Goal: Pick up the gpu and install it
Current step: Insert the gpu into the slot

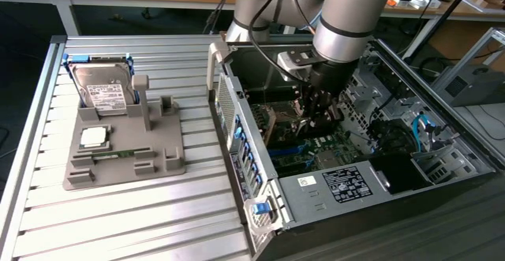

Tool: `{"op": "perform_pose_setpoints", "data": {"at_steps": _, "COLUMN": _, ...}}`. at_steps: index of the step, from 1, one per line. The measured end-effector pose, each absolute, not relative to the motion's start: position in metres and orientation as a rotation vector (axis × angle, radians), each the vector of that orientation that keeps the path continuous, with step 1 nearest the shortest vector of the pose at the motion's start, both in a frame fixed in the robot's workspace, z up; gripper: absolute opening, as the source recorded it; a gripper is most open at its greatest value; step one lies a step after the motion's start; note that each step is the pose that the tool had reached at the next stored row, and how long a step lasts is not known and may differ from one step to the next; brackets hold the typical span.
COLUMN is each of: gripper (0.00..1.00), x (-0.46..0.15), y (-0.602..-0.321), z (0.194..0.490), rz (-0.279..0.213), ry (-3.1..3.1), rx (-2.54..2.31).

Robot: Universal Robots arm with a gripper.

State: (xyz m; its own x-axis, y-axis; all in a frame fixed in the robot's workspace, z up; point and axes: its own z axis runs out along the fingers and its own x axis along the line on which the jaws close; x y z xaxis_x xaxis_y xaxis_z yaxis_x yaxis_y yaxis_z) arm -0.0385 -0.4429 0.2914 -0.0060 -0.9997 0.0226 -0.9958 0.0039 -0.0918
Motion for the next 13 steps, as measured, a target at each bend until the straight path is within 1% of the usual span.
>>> {"op": "perform_pose_setpoints", "data": {"at_steps": 6, "gripper": 0.27, "x": -0.047, "y": -0.450, "z": 0.290, "rz": -0.125, "ry": 2.190, "rx": -2.180}}
{"op": "perform_pose_setpoints", "data": {"at_steps": 13, "gripper": 0.27, "x": -0.056, "y": -0.451, "z": 0.288, "rz": -0.125, "ry": 2.190, "rx": -2.180}}
